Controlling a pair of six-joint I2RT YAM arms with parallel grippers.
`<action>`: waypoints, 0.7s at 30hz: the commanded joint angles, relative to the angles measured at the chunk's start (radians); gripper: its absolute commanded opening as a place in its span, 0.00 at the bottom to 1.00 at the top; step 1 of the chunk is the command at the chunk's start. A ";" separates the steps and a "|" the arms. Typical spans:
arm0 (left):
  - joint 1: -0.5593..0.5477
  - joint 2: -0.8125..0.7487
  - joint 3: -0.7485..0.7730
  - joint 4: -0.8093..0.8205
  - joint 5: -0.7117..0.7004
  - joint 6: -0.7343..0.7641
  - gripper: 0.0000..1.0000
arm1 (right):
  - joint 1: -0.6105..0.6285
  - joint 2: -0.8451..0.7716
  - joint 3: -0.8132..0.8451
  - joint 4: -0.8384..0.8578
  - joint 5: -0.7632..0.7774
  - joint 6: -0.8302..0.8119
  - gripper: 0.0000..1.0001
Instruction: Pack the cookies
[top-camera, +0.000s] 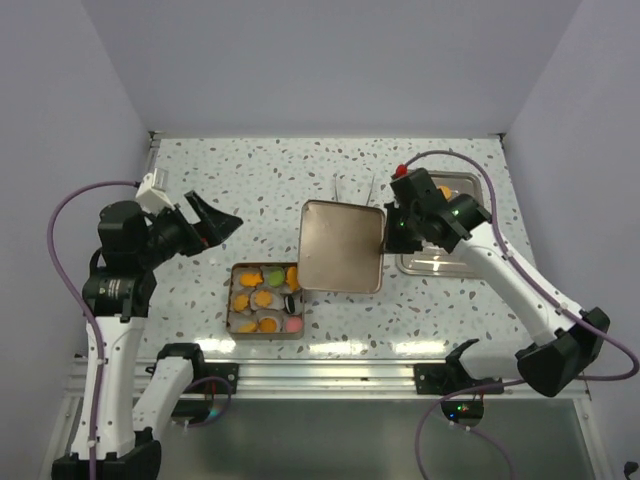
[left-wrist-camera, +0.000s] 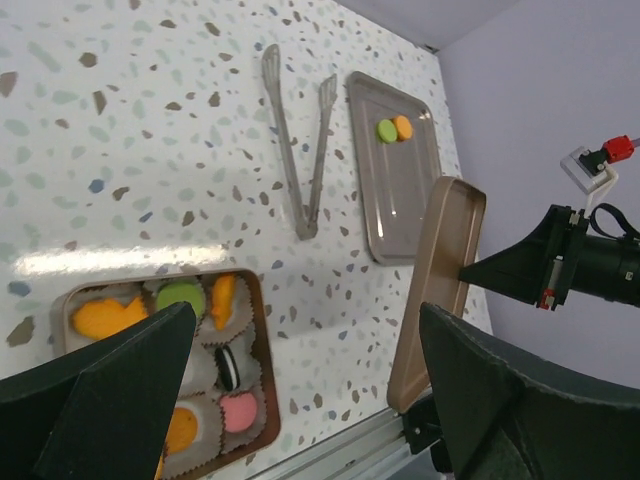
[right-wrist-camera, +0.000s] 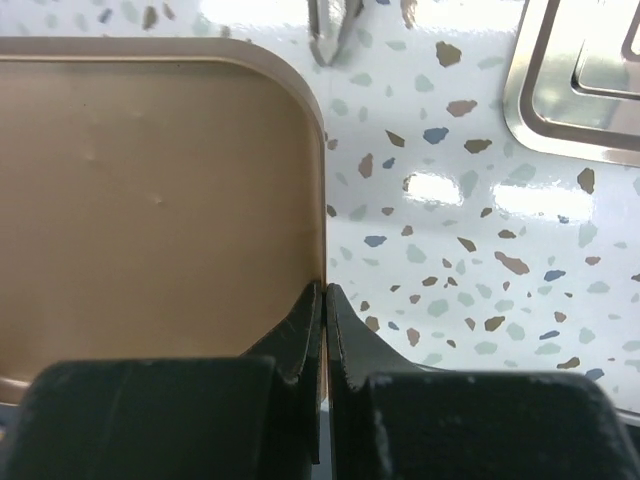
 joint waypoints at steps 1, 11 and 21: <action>-0.008 0.035 -0.061 0.325 0.171 -0.058 1.00 | 0.000 -0.016 0.124 -0.098 -0.031 -0.001 0.00; -0.170 0.215 -0.020 0.558 0.269 -0.076 1.00 | -0.002 0.119 0.411 -0.159 -0.080 -0.005 0.00; -0.270 0.285 -0.009 0.612 0.263 -0.079 0.98 | 0.000 0.222 0.517 -0.144 -0.142 -0.005 0.00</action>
